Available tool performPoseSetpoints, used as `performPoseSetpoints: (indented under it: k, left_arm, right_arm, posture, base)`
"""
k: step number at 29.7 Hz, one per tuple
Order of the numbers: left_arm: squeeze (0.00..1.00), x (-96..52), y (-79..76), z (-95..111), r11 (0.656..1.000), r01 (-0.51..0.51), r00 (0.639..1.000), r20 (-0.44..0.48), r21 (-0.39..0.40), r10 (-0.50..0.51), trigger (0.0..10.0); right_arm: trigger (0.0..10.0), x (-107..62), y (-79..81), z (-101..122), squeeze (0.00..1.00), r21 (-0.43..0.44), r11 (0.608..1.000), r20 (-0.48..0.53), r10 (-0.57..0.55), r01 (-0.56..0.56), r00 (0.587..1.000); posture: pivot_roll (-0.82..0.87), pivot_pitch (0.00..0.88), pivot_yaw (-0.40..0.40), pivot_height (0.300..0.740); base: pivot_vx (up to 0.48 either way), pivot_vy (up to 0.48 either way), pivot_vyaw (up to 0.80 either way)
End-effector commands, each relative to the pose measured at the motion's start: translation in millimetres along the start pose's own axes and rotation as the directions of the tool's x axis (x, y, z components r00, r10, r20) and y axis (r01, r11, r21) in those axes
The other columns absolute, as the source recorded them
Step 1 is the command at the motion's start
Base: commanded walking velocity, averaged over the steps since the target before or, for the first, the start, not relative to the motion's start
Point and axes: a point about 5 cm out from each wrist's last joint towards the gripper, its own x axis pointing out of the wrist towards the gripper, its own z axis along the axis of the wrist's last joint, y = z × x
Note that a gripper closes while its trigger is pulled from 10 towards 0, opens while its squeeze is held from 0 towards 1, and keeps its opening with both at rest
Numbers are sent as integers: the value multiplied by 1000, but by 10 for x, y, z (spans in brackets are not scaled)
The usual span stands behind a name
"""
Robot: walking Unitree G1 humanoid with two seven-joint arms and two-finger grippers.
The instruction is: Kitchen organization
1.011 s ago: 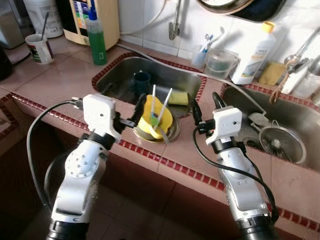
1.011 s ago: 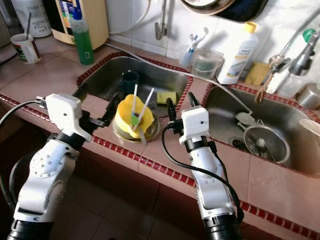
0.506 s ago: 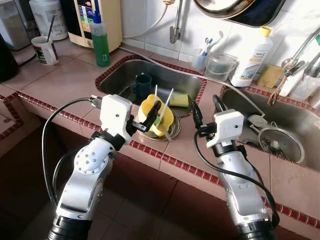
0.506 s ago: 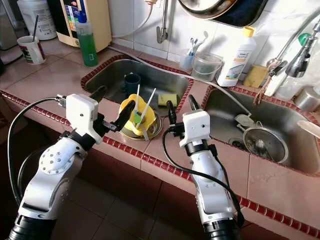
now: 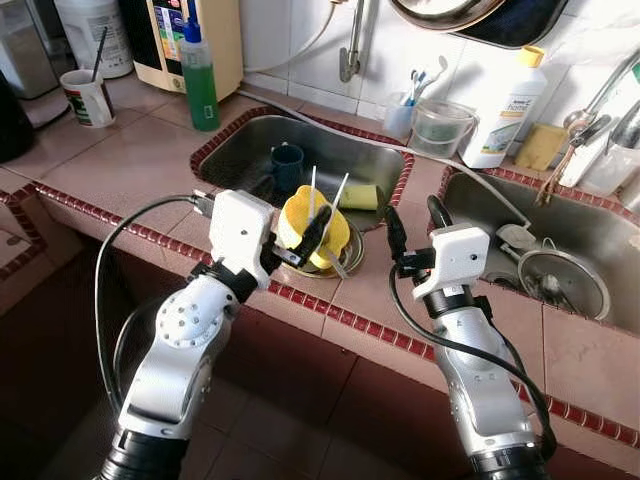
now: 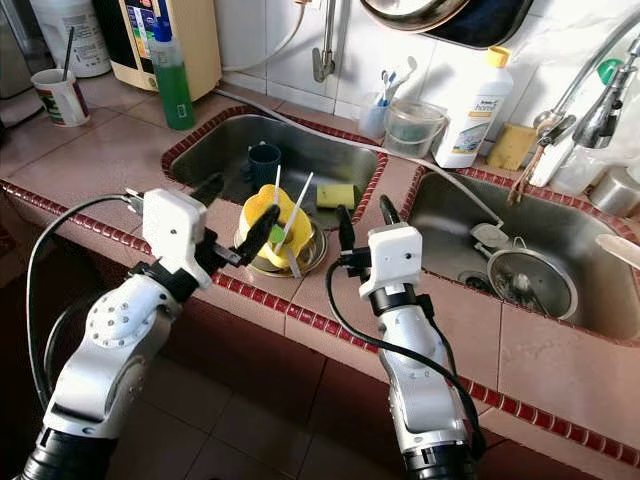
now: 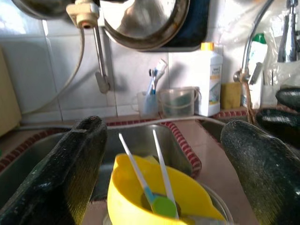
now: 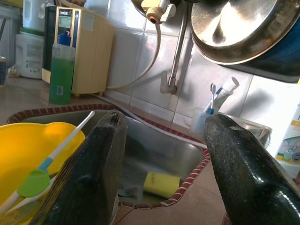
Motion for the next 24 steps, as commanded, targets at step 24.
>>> performPoseSetpoints:
  k: [24]
  left_arm:
    - [0, 25, -46, 12, 999, 43, 999, -7, -13, -43, 10000]
  right_arm:
    - [10000, 48, -63, 87, 0, -3, 1000, 27, -18, 18, 999]
  posture:
    - [-168, 73, -74, 740]
  base:
    - [122, 0, 0]
